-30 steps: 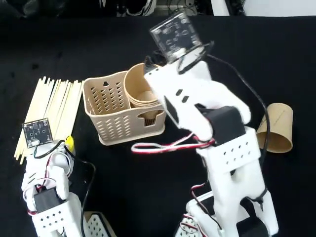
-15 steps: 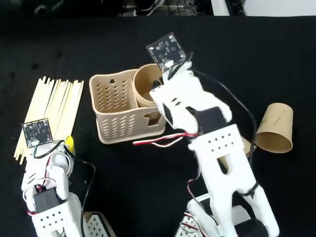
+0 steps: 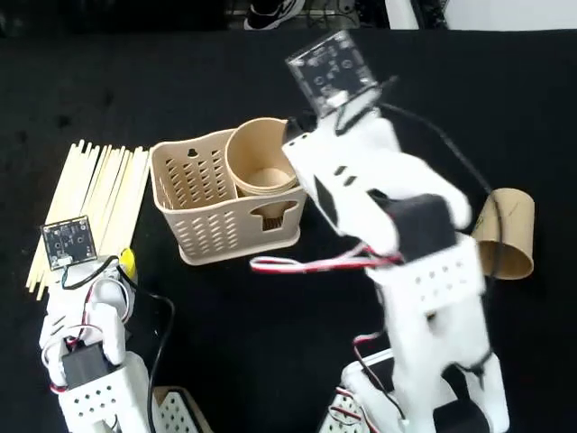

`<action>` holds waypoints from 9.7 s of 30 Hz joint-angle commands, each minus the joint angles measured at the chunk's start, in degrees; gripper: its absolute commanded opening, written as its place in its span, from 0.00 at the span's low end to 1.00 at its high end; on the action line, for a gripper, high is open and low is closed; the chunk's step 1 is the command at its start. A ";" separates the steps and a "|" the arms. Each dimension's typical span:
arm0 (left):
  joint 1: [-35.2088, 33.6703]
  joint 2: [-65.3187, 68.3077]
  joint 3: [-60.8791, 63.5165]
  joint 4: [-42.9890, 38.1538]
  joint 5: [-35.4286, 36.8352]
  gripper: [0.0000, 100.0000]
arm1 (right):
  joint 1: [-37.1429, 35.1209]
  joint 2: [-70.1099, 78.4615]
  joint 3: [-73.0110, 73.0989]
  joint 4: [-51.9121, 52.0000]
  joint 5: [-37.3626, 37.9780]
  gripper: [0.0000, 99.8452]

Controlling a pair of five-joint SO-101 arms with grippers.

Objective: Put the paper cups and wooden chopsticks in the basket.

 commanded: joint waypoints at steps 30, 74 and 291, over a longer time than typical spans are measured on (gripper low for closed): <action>0.57 -0.35 1.01 0.26 -0.79 0.25 | 63.56 -16.84 54.37 -28.57 77.36 0.31; 0.75 -0.35 1.01 0.26 -0.79 0.25 | 58.55 3.12 28.97 -29.45 43.16 0.01; 0.84 -0.35 1.01 -0.09 -0.79 0.25 | 1.49 21.49 -36.35 30.07 -2.64 0.02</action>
